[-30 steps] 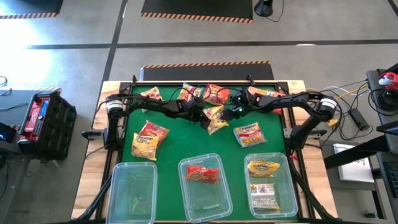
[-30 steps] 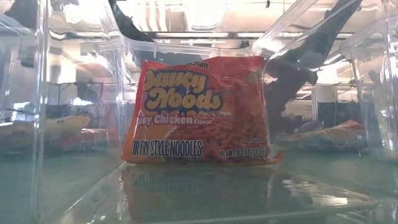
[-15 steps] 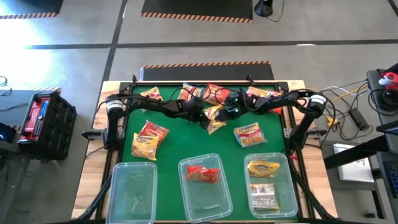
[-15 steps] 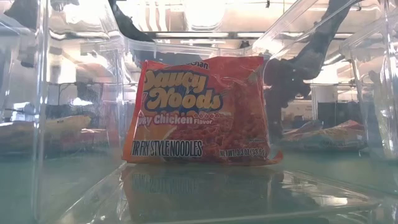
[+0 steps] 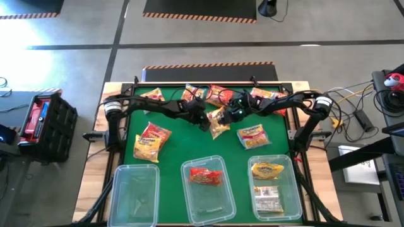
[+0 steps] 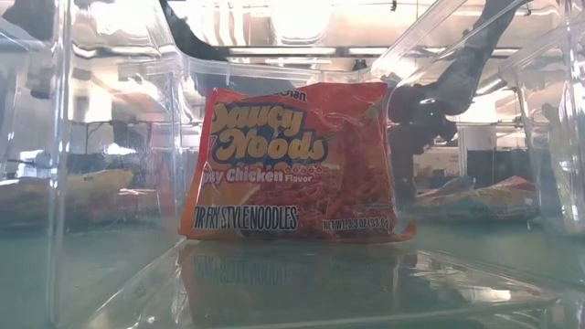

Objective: Sort Maruchan noodles
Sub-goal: Put the yellow noodle pack into the right transparent bin

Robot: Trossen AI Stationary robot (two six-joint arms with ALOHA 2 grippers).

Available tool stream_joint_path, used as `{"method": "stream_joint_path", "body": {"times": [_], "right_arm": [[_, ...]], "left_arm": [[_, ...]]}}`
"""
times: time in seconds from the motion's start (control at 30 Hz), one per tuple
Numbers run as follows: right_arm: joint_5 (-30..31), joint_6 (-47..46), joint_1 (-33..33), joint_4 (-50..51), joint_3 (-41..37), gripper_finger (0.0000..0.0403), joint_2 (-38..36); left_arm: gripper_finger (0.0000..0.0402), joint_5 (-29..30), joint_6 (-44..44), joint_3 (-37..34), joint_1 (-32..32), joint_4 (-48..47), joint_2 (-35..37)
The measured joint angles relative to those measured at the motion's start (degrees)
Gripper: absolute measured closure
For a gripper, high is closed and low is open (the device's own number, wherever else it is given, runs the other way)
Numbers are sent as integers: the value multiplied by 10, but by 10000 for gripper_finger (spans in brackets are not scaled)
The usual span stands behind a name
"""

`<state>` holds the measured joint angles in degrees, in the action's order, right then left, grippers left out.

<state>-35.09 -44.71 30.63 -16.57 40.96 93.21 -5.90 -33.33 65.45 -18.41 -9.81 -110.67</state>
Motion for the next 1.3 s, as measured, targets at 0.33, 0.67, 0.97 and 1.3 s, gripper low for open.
{"method": "stream_joint_path", "body": {"times": [0.33, 0.67, 0.97, 1.3], "right_arm": [[-14, -2, 0, 24, -1, 288, -41], [-59, 4, 0, 89, -1, 288, -116], [-132, -52, -20, 101, -1, 288, -233], [-135, -63, -90, 104, -1, 287, -315]], "left_arm": [[171, -6, 30, -1, 2, -63, 55], [171, -7, 38, -1, 2, -73, 66], [170, -7, 44, -1, 3, -69, 66], [170, 6, 38, -1, 3, -55, 67]]}}
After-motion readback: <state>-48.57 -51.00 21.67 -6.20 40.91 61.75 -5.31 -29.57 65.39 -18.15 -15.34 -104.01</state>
